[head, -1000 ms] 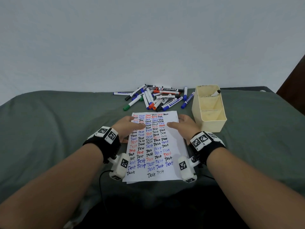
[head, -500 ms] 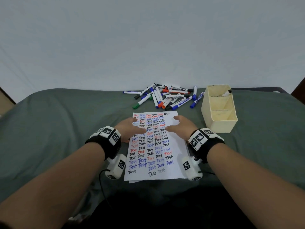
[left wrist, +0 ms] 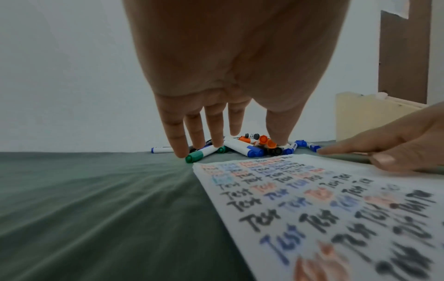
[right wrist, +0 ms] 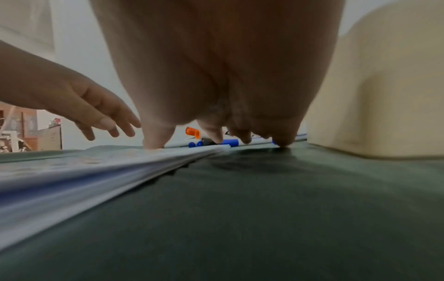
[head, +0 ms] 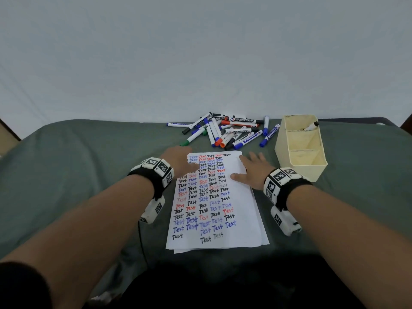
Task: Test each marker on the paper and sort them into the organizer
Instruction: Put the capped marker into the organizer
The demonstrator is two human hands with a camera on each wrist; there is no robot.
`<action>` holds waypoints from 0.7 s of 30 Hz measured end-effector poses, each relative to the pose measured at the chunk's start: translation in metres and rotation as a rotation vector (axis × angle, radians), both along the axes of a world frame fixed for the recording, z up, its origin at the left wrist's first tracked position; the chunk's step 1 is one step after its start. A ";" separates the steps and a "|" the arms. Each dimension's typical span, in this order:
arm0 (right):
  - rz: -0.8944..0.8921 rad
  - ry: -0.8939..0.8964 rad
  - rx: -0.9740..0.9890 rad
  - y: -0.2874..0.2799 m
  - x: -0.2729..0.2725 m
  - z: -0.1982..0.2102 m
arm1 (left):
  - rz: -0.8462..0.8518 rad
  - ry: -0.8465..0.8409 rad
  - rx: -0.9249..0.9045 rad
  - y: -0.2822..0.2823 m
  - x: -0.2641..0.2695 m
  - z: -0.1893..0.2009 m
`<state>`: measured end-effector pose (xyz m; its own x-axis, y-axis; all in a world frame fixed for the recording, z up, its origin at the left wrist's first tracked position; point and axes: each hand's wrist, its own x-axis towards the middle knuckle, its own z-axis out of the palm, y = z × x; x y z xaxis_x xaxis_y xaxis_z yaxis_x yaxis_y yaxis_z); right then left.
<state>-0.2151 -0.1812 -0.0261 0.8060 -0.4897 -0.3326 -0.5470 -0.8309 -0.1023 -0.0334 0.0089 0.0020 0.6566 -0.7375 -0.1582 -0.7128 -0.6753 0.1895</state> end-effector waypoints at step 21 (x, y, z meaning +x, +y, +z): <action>-0.046 0.045 0.106 -0.002 0.002 -0.017 | -0.211 -0.064 -0.067 -0.107 0.015 -0.003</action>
<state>-0.2128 -0.1828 -0.0431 0.7669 -0.4857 -0.4195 -0.5900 -0.7908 -0.1631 -0.0181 -0.0985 -0.0006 0.4935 -0.8672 -0.0669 -0.8491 -0.4970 0.1789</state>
